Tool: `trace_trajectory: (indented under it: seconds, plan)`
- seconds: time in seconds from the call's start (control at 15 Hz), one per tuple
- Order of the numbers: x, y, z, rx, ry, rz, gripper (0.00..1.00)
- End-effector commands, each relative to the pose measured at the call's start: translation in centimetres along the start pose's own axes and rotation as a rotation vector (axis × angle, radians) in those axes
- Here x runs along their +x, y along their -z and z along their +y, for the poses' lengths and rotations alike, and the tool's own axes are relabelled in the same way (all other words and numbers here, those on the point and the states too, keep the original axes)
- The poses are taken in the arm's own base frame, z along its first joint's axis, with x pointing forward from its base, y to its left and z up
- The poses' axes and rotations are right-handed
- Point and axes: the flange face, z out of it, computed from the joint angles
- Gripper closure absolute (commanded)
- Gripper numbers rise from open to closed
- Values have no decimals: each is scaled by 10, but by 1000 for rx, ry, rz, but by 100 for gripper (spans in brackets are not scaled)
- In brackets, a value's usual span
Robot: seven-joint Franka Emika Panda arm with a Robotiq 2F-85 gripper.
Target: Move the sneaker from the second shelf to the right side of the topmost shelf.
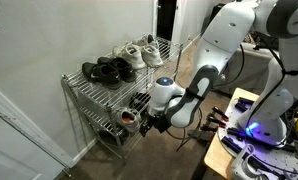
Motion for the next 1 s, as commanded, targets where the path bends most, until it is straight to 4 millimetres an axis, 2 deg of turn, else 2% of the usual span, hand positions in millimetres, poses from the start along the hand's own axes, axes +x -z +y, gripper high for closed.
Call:
trace_trajectory:
  seconds: [0.0,0.2,0.33,0.67,0.8,0.93]
  plan:
    - [-6,-32,-29,28,-157,104,0]
    - [-2,-46,-41,47,-281,178,0]
    - [10,-48,-43,60,-368,221,0]
    - [57,-21,-38,87,-560,378,0]
    - [69,-15,-35,67,-627,437,0]
    - [73,-19,-32,25,-669,464,0]
